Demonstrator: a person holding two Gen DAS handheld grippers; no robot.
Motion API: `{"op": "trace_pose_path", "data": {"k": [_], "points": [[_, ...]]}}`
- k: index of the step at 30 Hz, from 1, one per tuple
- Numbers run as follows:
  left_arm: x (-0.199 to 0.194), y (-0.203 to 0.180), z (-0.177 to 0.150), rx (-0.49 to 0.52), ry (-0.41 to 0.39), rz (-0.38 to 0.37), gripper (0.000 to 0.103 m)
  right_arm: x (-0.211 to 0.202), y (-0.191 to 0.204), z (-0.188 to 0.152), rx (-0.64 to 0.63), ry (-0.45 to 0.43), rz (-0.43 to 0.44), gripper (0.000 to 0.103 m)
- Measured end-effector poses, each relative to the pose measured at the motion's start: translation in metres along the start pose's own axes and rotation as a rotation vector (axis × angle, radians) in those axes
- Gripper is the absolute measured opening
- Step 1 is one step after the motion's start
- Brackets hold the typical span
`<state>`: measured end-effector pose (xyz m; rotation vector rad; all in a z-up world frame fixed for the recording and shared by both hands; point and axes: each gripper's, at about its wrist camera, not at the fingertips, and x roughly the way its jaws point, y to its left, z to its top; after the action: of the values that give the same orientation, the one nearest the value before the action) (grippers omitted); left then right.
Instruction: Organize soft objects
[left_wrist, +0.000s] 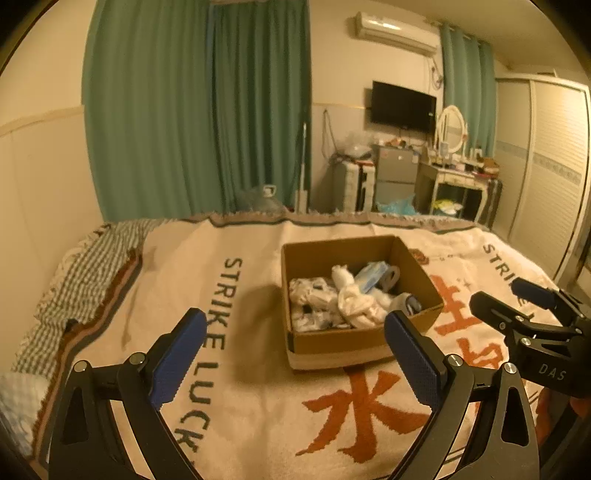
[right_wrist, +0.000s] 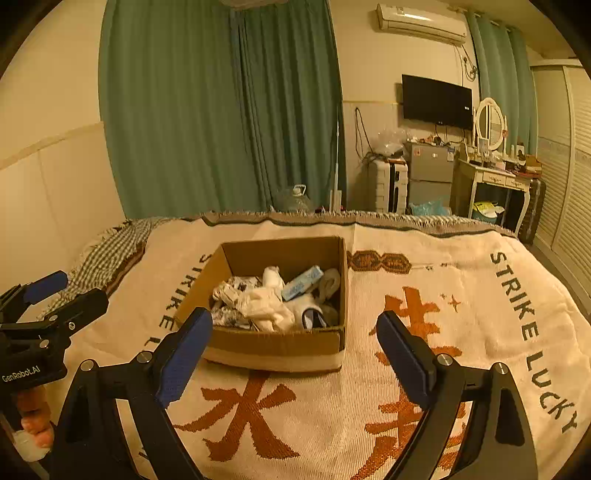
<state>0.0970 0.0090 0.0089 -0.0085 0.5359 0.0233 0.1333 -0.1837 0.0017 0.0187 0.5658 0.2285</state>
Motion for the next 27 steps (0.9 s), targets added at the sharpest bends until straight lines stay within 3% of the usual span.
{"op": "trace_pose_path", "data": {"k": [27], "points": [[0.0089, 0.0072, -0.0053, -0.033, 0.012, -0.002, 0.098, 0.001, 0.0021, -0.0012, 0.005, 0.012, 0.001, 0.091]]}}
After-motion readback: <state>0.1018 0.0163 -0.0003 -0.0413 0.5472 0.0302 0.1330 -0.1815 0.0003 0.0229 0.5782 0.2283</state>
